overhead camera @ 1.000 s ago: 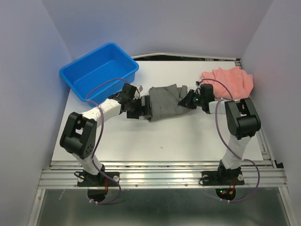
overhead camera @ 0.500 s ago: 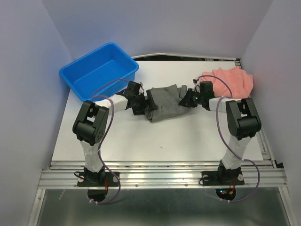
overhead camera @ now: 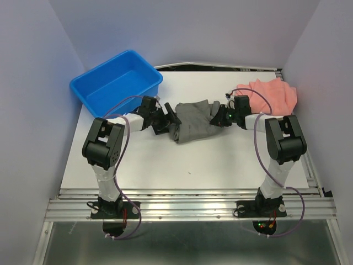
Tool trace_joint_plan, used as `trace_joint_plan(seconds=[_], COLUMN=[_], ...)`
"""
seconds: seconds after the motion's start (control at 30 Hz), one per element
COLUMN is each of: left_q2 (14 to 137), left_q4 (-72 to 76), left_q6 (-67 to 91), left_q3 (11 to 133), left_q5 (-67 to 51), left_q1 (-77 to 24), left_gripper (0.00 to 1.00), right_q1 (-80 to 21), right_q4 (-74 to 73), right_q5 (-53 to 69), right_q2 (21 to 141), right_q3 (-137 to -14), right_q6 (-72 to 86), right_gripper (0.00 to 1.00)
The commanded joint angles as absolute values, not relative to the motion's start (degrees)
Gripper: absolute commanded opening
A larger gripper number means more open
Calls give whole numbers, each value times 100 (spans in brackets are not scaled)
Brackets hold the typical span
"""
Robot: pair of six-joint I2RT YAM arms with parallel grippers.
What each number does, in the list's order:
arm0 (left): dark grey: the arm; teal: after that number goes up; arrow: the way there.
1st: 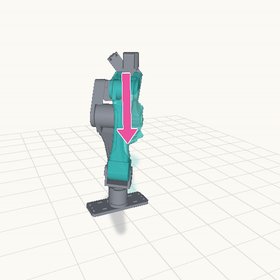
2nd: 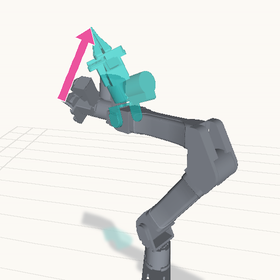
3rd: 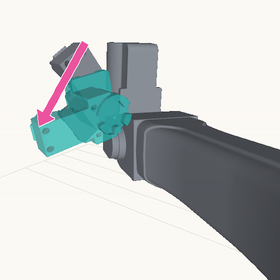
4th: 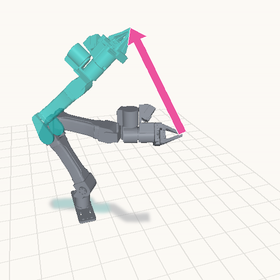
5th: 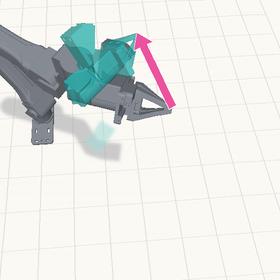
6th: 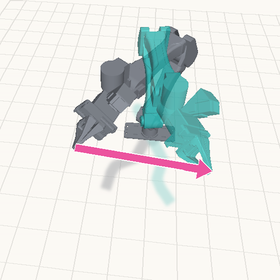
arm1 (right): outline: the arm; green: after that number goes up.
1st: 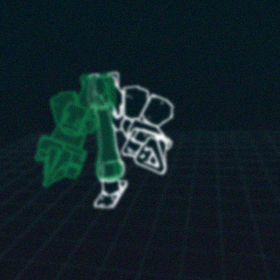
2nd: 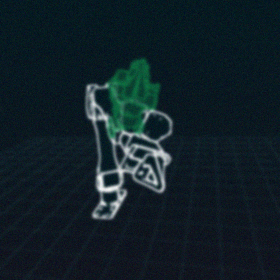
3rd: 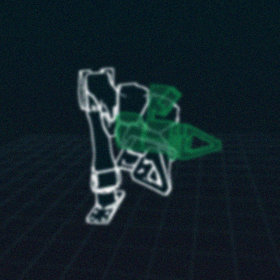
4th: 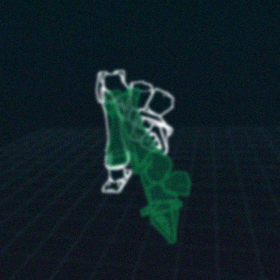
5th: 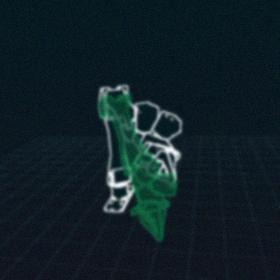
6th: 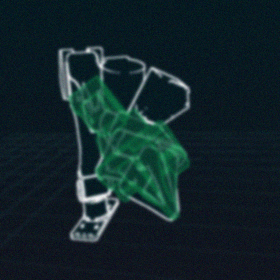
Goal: Fold and stack the skirts
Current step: Neatly place the folded skirt to the corner
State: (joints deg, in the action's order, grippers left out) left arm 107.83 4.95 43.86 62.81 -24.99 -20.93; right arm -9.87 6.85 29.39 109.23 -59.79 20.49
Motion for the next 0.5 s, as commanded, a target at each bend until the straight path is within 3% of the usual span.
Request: trace_joint_plan(seconds=[0.0, 0.2, 0.37, 0.43, 0.47], left_q2=[10801, 11276, 11496, 11453, 11435], left_q4=[360, 387, 518, 615, 650], left_q6=[4394, 4368, 4412, 4412, 4412], left_q3=[6143, 6767, 6943, 6970, 7022], left_q5=[-2127, -1987, -2215, -2276, -2337], left_q1=[-2057, -2101, -2118, -2179, -2206], left_gripper=[98, 98, 57, 47, 36], right_q1=[-1055, -1055, -1055, -1055, -1055], right_q4=[563, 492, 457, 440, 431], right_q5=[2979, 3006, 2910, 2813, 2682], right_q2=[10705, 10731, 10732, 10670, 10644], right_q3=[-6249, -6293, -6337, -6372, -6381], right_q6=[1863, 1775, 1723, 1714, 1714], right_gripper=[1, 1, 1, 1, 1])
